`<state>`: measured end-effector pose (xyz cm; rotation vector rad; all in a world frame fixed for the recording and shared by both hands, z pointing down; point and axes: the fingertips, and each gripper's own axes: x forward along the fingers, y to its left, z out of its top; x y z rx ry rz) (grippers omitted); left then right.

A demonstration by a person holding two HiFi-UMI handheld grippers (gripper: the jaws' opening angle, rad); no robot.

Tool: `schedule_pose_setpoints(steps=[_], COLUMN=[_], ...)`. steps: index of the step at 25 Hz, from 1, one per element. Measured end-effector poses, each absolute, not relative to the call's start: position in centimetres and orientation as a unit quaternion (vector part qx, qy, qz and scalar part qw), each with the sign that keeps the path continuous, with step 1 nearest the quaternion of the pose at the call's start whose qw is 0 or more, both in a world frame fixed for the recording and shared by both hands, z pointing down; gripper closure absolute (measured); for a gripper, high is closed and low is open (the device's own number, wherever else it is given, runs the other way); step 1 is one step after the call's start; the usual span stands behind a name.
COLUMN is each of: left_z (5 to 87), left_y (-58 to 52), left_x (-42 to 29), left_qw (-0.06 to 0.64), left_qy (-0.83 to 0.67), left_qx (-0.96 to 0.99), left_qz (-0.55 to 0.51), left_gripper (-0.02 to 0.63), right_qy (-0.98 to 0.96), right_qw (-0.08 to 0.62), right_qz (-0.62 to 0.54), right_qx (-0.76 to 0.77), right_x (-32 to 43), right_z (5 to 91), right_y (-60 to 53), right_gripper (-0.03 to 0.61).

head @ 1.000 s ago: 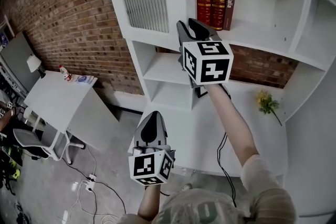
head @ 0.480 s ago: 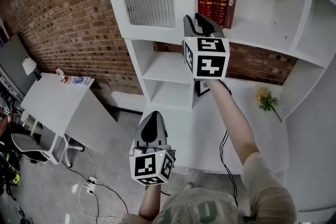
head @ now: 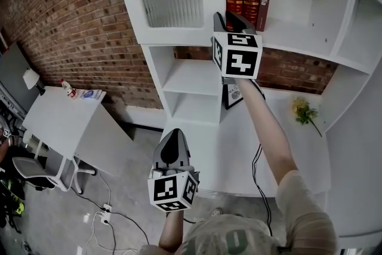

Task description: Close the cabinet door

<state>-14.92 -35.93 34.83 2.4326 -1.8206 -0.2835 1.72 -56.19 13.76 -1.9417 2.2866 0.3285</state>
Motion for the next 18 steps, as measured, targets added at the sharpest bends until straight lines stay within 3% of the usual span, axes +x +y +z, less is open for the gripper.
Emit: schedule_pose_setpoints(steps=[18], left_z=[35.4], left_y=[-37.6], left_x=[-14.8], left_qw=[0.054], left_qy=[-0.585], left_qx=[0.804], left_qz=[-0.094], left_gripper=[0.598], right_qy=[0.753], right_qw=[0.066], right_qz=[0.089], right_qx=[-0.649], right_x=[2.3], right_z=[13.8], right_y=[-57.9], right_gripper=[0.477])
